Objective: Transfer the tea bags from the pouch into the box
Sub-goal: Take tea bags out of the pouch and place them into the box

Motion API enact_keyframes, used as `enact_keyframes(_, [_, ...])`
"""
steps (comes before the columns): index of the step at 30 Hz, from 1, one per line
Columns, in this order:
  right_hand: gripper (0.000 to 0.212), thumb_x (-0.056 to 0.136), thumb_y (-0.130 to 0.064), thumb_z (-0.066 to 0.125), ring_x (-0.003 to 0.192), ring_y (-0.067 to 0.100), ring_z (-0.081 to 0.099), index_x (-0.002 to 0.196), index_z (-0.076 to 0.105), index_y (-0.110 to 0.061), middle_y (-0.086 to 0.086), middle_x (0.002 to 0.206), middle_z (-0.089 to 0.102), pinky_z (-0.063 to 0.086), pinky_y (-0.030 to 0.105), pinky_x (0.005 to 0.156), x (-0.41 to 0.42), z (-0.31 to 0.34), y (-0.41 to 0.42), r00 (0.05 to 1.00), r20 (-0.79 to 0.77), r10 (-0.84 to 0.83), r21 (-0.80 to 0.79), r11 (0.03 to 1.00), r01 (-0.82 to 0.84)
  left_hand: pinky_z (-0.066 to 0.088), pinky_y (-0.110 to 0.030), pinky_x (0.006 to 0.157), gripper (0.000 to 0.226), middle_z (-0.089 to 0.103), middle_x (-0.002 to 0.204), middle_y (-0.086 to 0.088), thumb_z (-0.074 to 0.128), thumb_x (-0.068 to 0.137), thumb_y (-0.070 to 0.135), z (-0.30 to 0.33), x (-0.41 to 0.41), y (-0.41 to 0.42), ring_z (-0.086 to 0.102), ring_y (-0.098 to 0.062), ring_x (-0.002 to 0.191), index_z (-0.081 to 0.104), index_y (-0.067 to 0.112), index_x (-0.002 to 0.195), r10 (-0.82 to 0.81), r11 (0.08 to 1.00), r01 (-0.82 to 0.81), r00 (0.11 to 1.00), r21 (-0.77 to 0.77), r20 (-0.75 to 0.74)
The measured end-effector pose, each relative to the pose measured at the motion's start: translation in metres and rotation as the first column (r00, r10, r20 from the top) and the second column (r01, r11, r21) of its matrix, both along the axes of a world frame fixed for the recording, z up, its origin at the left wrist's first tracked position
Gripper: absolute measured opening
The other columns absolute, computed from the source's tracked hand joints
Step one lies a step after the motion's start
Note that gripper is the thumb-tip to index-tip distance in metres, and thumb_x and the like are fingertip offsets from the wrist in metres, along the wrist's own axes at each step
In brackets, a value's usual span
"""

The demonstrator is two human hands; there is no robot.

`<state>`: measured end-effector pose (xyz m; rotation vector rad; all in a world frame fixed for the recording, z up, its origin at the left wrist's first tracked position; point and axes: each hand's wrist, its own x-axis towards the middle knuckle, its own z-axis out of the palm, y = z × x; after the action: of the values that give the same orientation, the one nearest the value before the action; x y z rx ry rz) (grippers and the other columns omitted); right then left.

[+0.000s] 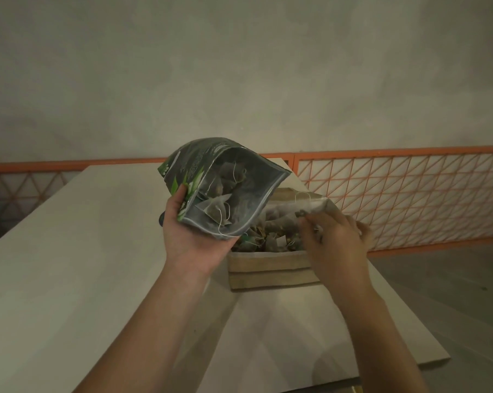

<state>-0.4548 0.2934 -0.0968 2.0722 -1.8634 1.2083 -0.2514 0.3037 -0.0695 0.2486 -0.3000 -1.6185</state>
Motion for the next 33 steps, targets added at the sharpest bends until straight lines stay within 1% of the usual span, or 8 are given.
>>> enact_keyframes(4, [0.013,0.086,-0.032,0.064,0.097,0.013,0.052,0.096,0.071,-0.028,-0.010,0.095,0.060,0.027,0.028,0.084,0.047,0.026,0.023,0.950,0.164,0.266,-0.266,0.939,-0.217,0.041,-0.051,0.112,0.059,0.061,0.139,-0.017,0.052,0.093,0.052,-0.001,-0.001,0.000,0.055,-0.038,0.132,0.060,0.017,0.139,0.006,1.000,-0.006,0.999,0.000,0.047])
enact_keyframes(8, [0.020,0.082,-0.027,0.071,0.095,0.017,0.046,0.102,0.072,-0.027,-0.005,0.096,0.057,0.024,0.029,0.078,0.079,0.033,0.024,0.963,-0.044,0.266,-0.244,0.932,-0.269,0.055,-0.034,0.092,0.052,0.072,0.119,-0.013,0.047,0.095,0.051,0.000,-0.005,0.004,0.070,-0.027,0.109,0.074,0.011,0.115,0.040,0.999,-0.043,0.995,0.026,0.091])
enact_keyframes(11, [0.027,0.083,-0.031,0.065,0.096,0.025,0.047,0.109,0.069,-0.026,0.002,0.102,0.054,0.032,0.037,0.077,0.093,0.033,0.018,0.965,-0.186,0.182,-0.177,0.960,-0.215,0.057,-0.035,0.090,0.049,0.074,0.110,-0.010,0.047,0.097,0.047,-0.001,-0.006,0.006,0.073,-0.024,0.096,0.076,0.009,0.107,0.067,0.997,-0.069,0.994,0.032,0.084])
enact_keyframes(18, [0.006,0.078,-0.032,0.070,0.093,0.023,0.048,0.080,0.068,-0.027,-0.003,0.093,0.059,0.023,0.034,0.075,0.092,0.026,0.014,0.968,-0.177,0.181,-0.161,0.965,-0.209,0.048,-0.034,0.105,0.058,0.060,0.141,-0.009,0.050,0.094,0.048,0.006,-0.006,0.007,0.057,-0.023,0.130,0.058,0.014,0.141,0.081,0.996,-0.084,0.993,0.039,0.081])
enact_keyframes(23, [0.011,0.087,-0.024,0.064,0.088,0.012,0.053,0.089,0.054,-0.025,-0.012,0.082,0.062,0.020,0.028,0.076,0.076,0.030,0.018,0.934,0.080,0.348,-0.135,0.932,-0.335,0.057,-0.035,0.085,0.055,0.069,0.124,-0.010,0.049,0.093,0.053,0.005,-0.008,0.004,0.063,-0.028,0.114,0.066,0.019,0.132,0.083,0.995,-0.088,0.990,0.041,0.112])
enact_keyframes(26, [0.023,0.090,-0.015,0.062,0.074,0.004,0.057,0.085,0.045,-0.030,-0.011,0.079,0.056,0.039,0.021,0.083,0.061,0.036,0.019,0.828,0.368,0.424,-0.146,0.905,-0.398,0.055,-0.049,0.094,0.057,0.065,0.135,-0.014,0.049,0.091,0.054,0.002,-0.008,0.000,0.058,-0.034,0.127,0.063,0.021,0.136,0.056,0.998,-0.057,0.993,0.009,0.107])
enact_keyframes(28, [0.028,0.092,-0.011,0.061,0.068,0.003,0.057,0.083,0.045,-0.032,-0.010,0.078,0.056,0.047,0.020,0.064,0.049,0.042,0.019,0.712,0.533,0.457,-0.212,0.887,-0.411,0.047,-0.056,0.104,0.056,0.062,0.137,-0.017,0.049,0.092,0.053,-0.001,-0.006,-0.003,0.056,-0.039,0.129,0.062,0.021,0.137,0.041,0.999,-0.040,0.996,-0.009,0.085])
enact_keyframes(33, [0.018,0.094,-0.004,0.057,0.064,0.001,0.055,0.093,0.055,-0.022,-0.007,0.086,0.061,0.044,0.015,0.057,0.006,0.042,0.001,0.668,0.630,0.395,-0.273,0.919,-0.285,0.035,-0.054,0.115,0.054,0.061,0.139,-0.018,0.049,0.095,0.051,-0.002,-0.004,-0.007,0.054,-0.040,0.131,0.064,0.019,0.135,0.001,1.000,0.001,0.999,-0.022,0.046])
